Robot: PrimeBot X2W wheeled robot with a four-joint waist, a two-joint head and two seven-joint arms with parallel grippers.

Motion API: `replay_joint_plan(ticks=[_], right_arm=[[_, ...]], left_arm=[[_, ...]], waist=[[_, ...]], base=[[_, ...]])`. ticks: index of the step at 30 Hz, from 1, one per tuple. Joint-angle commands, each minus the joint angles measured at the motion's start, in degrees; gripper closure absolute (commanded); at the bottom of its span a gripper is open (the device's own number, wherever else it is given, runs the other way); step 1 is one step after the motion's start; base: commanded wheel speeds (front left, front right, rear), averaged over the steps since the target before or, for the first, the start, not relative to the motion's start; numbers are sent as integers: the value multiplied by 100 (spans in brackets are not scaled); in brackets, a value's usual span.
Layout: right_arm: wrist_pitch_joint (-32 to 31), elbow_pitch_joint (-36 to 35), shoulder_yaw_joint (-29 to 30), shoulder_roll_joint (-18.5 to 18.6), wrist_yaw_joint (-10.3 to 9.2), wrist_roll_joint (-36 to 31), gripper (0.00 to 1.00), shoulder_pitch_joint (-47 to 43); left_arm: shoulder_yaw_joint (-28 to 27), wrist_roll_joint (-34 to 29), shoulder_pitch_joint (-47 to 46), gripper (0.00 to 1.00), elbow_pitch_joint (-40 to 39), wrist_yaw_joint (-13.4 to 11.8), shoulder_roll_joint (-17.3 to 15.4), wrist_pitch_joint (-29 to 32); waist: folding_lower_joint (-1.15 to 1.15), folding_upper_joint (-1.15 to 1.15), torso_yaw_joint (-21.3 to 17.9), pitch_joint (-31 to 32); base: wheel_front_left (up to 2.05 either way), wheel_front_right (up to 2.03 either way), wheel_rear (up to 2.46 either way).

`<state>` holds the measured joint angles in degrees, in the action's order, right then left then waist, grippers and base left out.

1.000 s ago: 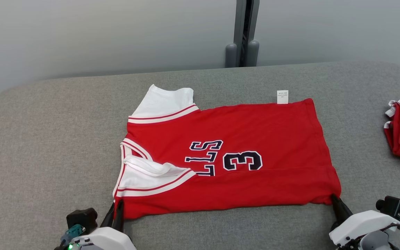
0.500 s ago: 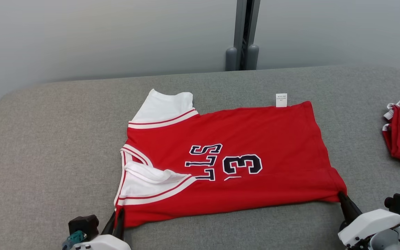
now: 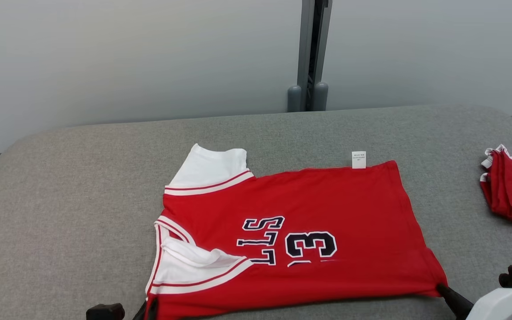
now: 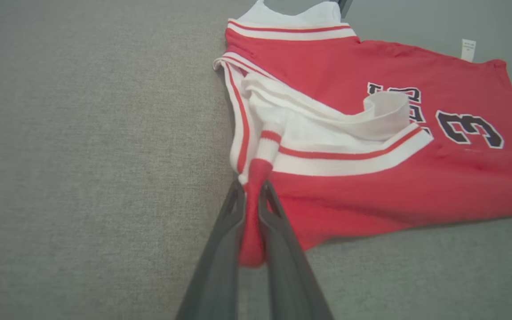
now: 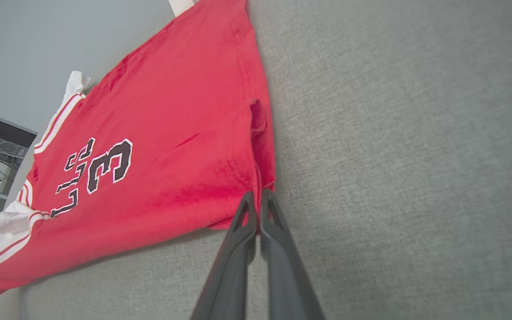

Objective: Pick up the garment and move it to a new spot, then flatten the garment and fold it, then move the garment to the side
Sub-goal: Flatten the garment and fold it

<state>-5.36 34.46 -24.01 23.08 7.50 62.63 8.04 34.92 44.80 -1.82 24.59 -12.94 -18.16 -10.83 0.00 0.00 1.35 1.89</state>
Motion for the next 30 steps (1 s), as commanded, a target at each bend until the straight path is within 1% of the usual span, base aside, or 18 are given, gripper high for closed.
replay_joint_plan(ticks=[1,7,13,20,24,26,27,29,30], right_arm=[[-94,-73,35,109,-3,73,100,-96],[-600,-589,106,373,-3,241,100,-455],[-950,-972,369,471,-3,299,100,-800],[-1248,-1296,691,352,-3,122,100,-1037],[-1304,-1342,878,262,-3,14,100,-1106],[-1253,-1291,1091,136,-3,-21,0,-1115],[-1279,-1318,1153,77,-3,-55,0,-1115],[-1317,-1405,1292,-2,-3,-112,0,-1116],[-1317,-1434,1366,-23,-3,-168,0,-1119]], left_arm=[[-1,-49,79,100,-59,-35,-105,24],[43,-38,347,100,-536,-155,-369,240],[76,-52,478,100,-917,-272,-490,397],[183,-89,601,100,-1187,-433,-611,635],[243,-104,621,100,-1254,-461,-657,756],[308,-80,665,55,-1297,-441,-687,887],[314,-76,668,34,-1323,-461,-704,913],[320,-121,670,2,-1363,-514,-735,925],[298,-110,665,0,-1386,-540,-736,912]], waist=[[0,0,3,8],[0,0,-21,34],[0,0,-34,24],[0,0,-99,25],[0,0,-98,29],[0,0,-95,35],[0,0,-91,38],[0,0,-87,37],[0,0,-86,34]], base=[[0,0,0],[0,0,0],[0,0,0],[0,0,0],[0,0,0],[0,0,0],[0,0,0],[0,0,0],[0,0,0]])
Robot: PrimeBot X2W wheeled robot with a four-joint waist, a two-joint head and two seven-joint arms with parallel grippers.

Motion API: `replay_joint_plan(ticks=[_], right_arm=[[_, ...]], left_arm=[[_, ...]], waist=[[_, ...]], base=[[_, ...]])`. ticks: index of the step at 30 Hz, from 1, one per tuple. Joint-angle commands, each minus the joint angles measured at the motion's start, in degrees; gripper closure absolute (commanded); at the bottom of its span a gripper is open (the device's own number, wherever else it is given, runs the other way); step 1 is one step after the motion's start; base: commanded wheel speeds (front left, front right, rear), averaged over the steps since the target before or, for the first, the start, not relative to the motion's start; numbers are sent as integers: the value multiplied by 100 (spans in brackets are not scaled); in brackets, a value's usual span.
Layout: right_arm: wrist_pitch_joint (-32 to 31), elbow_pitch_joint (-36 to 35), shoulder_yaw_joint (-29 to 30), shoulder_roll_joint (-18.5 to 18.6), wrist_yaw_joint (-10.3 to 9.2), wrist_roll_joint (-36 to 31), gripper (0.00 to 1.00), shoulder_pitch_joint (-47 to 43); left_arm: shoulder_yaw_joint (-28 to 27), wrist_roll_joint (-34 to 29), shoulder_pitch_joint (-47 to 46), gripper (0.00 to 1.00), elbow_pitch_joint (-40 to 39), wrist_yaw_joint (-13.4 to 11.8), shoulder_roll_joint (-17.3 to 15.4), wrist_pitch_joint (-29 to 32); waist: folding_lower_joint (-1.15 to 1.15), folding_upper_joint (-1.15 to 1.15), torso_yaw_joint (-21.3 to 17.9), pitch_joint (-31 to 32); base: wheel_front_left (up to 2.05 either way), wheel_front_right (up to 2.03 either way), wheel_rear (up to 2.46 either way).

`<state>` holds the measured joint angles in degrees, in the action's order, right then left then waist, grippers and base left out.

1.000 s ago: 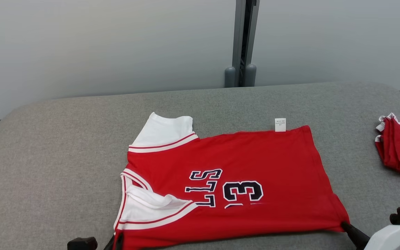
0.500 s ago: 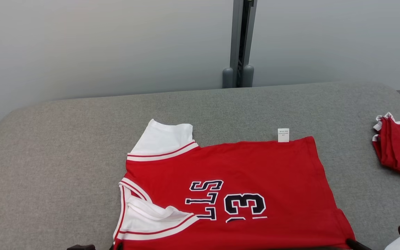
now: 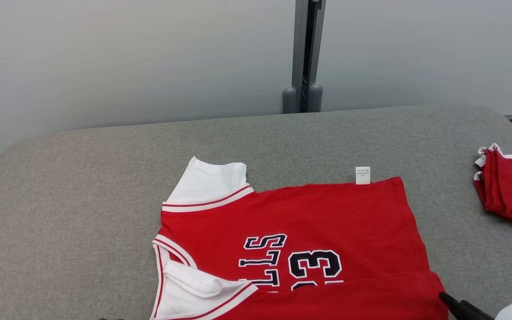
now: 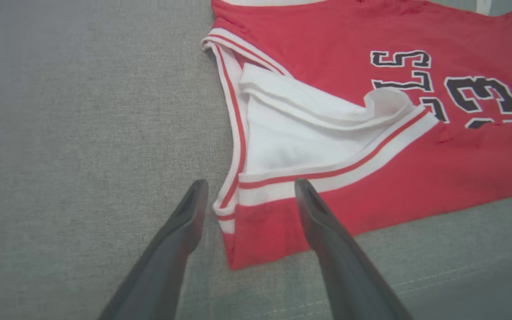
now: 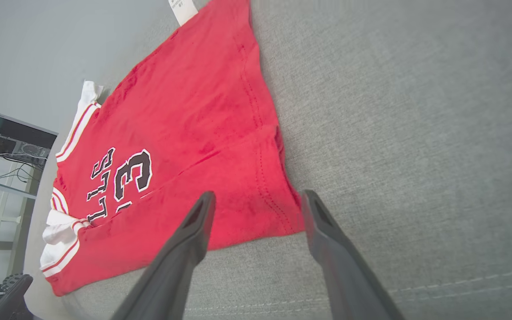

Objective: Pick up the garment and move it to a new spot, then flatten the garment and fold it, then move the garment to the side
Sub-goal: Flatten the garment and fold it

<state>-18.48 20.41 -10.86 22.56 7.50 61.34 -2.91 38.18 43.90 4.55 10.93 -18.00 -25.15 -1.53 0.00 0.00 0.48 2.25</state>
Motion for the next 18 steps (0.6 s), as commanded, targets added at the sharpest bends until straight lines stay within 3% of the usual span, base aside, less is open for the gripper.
replay_joint_plan(ticks=[1,5,9,18], right_arm=[[-5,-53,113,12,-3,-114,0,-28],[118,-221,373,-56,-3,-470,0,94],[671,-537,621,-101,-3,-1055,0,341],[2031,-1075,697,-321,-3,-2338,0,974]], left_arm=[[-59,-21,20,0,-44,-62,-44,-49],[-192,-121,-169,0,-123,-168,-105,-229],[-381,-175,-403,0,-212,-248,-53,-504],[-491,-503,-1678,0,150,-91,122,-775]], waist=[[0,0,3,-5],[0,0,4,-45],[0,0,-26,-137],[0,0,-233,-887]], base=[[0,0,0],[0,0,0],[0,0,0],[0,0,0]])
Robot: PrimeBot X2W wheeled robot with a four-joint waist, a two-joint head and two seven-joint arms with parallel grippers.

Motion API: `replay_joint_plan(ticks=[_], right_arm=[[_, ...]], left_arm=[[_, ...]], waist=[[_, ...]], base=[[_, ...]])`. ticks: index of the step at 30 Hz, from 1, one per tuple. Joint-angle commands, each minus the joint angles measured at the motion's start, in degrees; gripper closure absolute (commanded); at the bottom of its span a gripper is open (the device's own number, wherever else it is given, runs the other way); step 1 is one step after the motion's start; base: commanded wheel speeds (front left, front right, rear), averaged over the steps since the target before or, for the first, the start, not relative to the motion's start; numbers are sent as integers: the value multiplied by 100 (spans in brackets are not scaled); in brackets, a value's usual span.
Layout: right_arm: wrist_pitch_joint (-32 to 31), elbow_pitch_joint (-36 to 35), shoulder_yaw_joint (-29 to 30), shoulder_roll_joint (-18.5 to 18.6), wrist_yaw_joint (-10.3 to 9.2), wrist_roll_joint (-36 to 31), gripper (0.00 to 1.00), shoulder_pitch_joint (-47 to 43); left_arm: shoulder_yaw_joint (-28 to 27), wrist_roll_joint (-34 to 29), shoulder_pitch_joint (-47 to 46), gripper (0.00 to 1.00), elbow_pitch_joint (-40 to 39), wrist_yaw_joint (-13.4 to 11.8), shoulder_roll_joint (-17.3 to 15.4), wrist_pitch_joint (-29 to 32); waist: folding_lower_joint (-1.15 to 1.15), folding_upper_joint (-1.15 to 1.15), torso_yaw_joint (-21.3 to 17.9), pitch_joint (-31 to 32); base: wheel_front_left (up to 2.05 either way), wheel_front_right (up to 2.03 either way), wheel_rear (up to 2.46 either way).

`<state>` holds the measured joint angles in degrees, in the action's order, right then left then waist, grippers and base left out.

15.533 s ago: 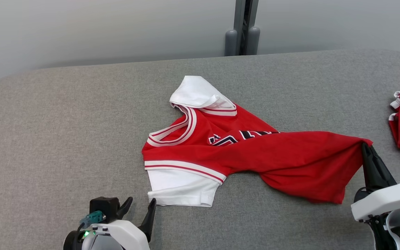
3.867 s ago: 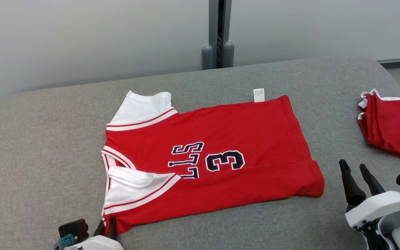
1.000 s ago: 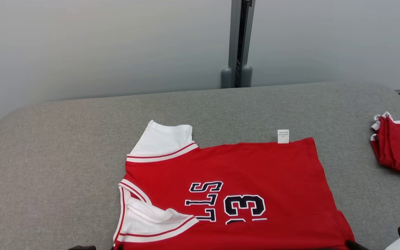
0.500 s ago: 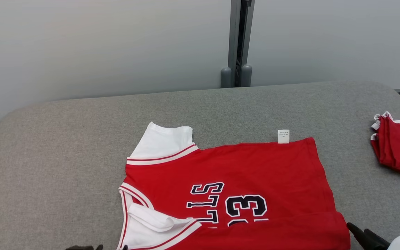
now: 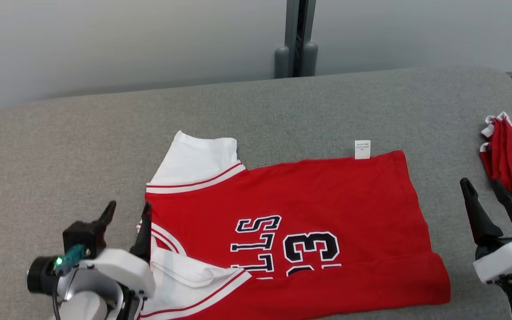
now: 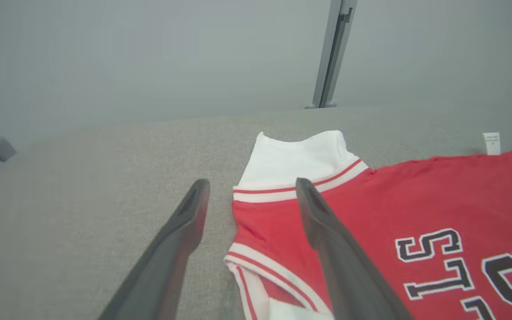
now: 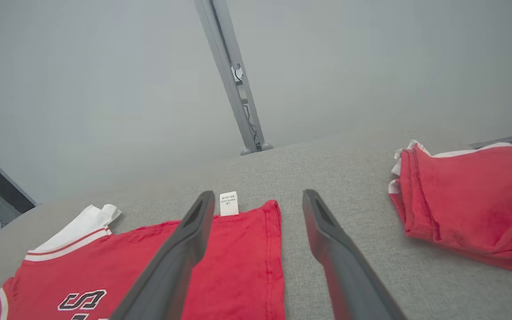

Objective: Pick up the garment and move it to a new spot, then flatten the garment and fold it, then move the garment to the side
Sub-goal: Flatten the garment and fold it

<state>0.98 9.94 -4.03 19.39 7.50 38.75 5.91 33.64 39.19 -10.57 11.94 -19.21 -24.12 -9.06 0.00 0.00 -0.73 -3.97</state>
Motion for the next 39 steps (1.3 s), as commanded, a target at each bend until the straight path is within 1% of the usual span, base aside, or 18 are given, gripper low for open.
replay_joint_plan(ticks=[1,2,3,4,8,10,12,16,17,18,19,26,28,30,31,32,33,39], right_arm=[[201,-74,-27,20,-3,-314,0,192],[324,-114,-81,81,-3,-613,0,298],[420,-136,-134,56,-3,-815,0,394],[643,-259,-199,-148,-3,-1124,0,618],[794,-447,-297,-301,-3,-1422,0,843],[863,-570,-443,-221,-3,-1799,0,976],[907,-668,-572,-305,-3,-1999,0,1063],[927,-841,-658,-472,-3,-2142,0,1232],[927,-841,-658,-472,-3,-2142,0,1232],[916,-884,-679,-551,-3,-2174,0,1273],[918,-902,-694,-581,-3,-2190,0,1284],[954,-830,-705,-718,-3,-2233,0,1256],[972,-807,-706,-741,-3,-2244,0,1237],[983,-784,-706,-756,-3,-2250,0,1224],[979,-769,-703,-757,-3,-2252,0,1223],[984,-746,-695,-753,-3,-2260,0,1223],[987,-727,-684,-751,-3,-2275,0,1225],[861,-566,-584,-749,-3,-2231,0,1337]], left_arm=[[-18,-127,-370,0,133,36,13,-14],[19,-258,-606,0,223,34,-21,10],[35,-366,-850,0,327,11,-50,16],[68,-523,-1452,0,654,49,19,121],[91,-657,-2182,0,1159,190,-3,252],[123,-740,-2525,0,1412,254,-34,329],[151,-789,-2813,0,1664,329,-22,405],[241,-917,-3301,0,2125,470,-66,536],[241,-917,-3301,0,2125,470,-66,536],[293,-964,-3498,0,2329,562,-81,592],[314,-978,-3584,0,2430,597,-87,619],[398,-1037,-4051,0,3107,793,-117,747],[461,-1031,-4123,0,3254,935,-113,800],[494,-998,-4170,0,3392,1023,-93,856],[509,-981,-4170,27,3455,1070,-79,877],[512,-963,-4176,75,3508,1091,-59,874],[513,-945,-4192,100,3543,1114,-42,839],[526,-922,-4237,100,3549,1190,112,512]], waist=[[0,0,-156,-406],[0,0,-198,-561],[0,0,-245,-721],[0,0,-365,-1108],[0,0,-551,-1507],[0,0,-657,-1716],[0,0,-748,-1882],[0,0,-914,-2087],[0,0,-914,-2087],[0,0,-977,-2170],[0,0,-1004,-2205],[0,0,-1134,-2309],[0,0,-1153,-2317],[0,0,-1159,-2323],[0,0,-1159,-2323],[0,0,-1155,-2322],[0,0,-1145,-2319],[0,0,-975,-2286]], base=[[0,0,0],[0,0,0],[0,0,0],[0,0,0],[0,0,0],[0,0,0],[0,0,0],[0,0,0],[0,0,0],[0,0,0],[0,0,0],[0,0,0],[0,0,0],[0,0,0],[0,0,0],[0,0,0],[0,0,0],[0,0,0]])
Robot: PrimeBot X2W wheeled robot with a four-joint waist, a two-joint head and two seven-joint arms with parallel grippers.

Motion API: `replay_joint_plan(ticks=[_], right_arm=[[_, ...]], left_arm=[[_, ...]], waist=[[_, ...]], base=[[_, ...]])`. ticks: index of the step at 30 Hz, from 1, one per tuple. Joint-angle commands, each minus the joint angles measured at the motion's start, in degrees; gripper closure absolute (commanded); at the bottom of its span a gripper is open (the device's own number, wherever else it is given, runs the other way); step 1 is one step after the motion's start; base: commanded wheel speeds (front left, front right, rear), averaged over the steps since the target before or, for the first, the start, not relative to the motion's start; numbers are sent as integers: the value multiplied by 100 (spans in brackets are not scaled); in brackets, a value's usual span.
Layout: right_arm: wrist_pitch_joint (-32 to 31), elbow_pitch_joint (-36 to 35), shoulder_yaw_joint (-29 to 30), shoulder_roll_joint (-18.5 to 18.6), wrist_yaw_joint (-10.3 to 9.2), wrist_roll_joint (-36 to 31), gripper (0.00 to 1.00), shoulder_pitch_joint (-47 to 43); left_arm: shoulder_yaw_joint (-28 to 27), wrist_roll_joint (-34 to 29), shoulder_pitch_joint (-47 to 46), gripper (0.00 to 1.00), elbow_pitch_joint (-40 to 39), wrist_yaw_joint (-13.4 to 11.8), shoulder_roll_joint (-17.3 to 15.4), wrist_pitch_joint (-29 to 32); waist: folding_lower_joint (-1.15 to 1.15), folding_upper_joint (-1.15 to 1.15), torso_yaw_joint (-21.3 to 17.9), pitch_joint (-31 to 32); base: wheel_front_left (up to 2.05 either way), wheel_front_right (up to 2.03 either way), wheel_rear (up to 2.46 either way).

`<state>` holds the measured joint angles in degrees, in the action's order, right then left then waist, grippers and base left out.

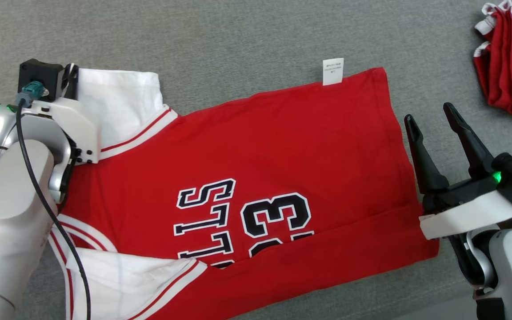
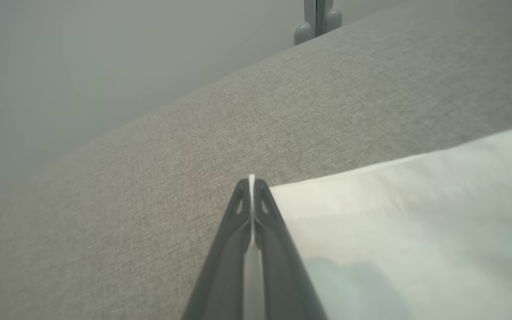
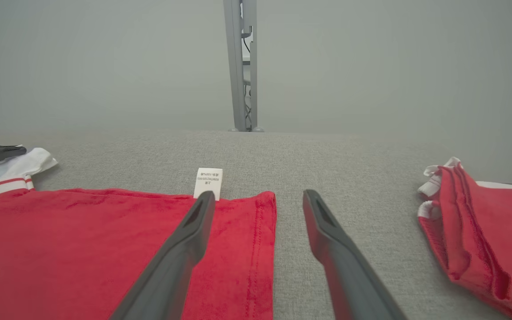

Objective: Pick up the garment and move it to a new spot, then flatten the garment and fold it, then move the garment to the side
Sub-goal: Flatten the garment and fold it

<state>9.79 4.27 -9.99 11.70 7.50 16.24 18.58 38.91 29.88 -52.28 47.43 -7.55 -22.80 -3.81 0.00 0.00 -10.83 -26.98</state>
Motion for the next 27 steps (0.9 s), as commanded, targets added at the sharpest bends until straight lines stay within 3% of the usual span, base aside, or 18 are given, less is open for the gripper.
replay_joint_plan(ticks=[1,5,14,18,27], right_arm=[[-57,52,41,21,-3,71,0,109],[-252,337,29,115,-3,438,0,387],[-752,1674,-185,809,-3,1182,0,1418],[-912,2234,-579,1274,-4,1316,0,1721],[-831,2908,-1285,1604,-4,1830,0,2170]], left_arm=[[1,10,-60,100,-35,28,10,-80],[26,13,-16,100,-267,41,120,-349],[176,-42,226,100,-1111,14,240,-586],[256,-35,318,100,-1489,9,317,-591],[296,39,492,100,-1995,-74,263,-511]], waist=[[0,0,80,29],[0,0,284,63],[0,0,879,26],[0,0,1129,-21],[0,0,1302,-68]], base=[[0,0,0],[0,0,0],[0,0,0],[0,0,0],[0,0,0]])
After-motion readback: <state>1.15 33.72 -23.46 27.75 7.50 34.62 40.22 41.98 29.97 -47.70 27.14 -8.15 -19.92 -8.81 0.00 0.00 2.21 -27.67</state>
